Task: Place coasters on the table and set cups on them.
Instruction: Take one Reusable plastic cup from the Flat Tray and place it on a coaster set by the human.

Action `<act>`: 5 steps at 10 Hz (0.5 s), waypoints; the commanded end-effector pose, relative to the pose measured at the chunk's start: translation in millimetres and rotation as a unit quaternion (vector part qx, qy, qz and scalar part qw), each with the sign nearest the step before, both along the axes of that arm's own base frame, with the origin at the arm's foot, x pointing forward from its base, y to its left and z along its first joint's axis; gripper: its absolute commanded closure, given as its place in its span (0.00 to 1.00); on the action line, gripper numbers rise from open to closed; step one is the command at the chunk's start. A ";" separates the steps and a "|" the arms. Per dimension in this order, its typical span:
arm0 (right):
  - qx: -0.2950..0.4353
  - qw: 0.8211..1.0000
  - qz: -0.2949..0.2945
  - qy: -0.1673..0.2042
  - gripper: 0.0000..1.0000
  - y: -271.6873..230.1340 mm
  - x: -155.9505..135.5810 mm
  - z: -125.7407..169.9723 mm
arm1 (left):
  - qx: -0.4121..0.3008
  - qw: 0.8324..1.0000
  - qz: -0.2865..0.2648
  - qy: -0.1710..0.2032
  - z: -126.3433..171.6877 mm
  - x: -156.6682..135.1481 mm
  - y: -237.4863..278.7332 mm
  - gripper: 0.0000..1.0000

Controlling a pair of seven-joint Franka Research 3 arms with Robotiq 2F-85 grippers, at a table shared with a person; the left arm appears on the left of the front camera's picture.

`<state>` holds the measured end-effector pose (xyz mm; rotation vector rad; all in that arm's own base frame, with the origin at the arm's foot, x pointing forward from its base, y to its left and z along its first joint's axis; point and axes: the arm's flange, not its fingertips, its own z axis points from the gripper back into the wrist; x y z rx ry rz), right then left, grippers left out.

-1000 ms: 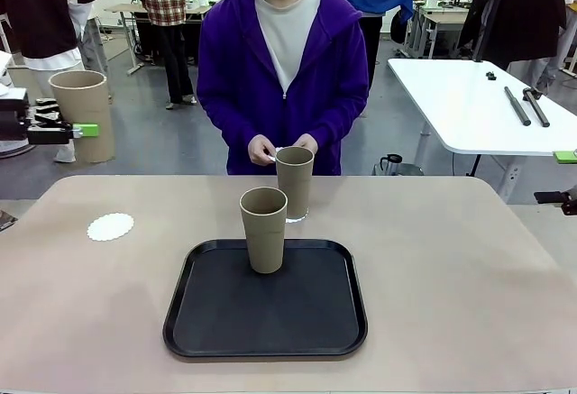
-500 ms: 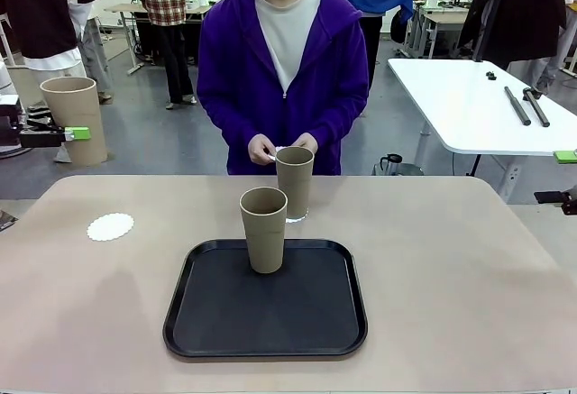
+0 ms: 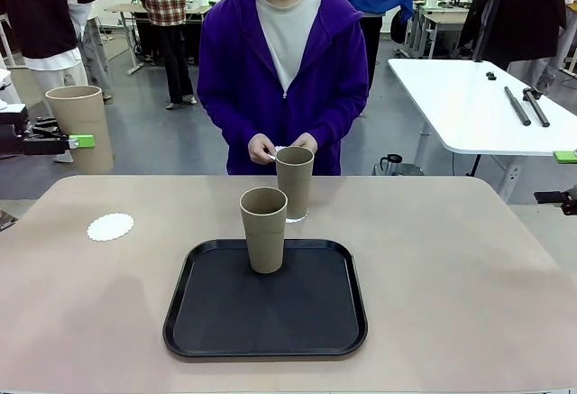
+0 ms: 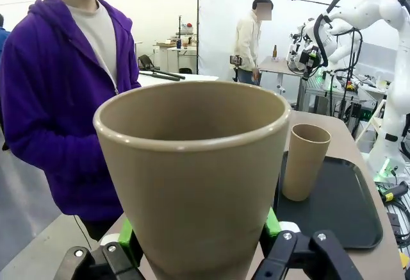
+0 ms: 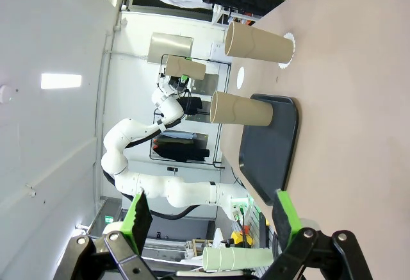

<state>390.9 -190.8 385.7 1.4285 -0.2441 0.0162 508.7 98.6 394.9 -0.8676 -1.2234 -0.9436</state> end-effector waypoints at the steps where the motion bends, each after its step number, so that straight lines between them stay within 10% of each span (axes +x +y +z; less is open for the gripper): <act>1: 0.001 1.000 0.002 -0.001 0.00 -0.1 0.9 0.3 | 0.004 1.000 0.002 -0.005 3.6 3.3 1.6 0.15; 5: 0.001 1.000 0.002 -0.001 0.00 -0.1 0.9 0.3 | -0.020 0.999 -0.025 0.003 -5.9 7.2 12.5 0.15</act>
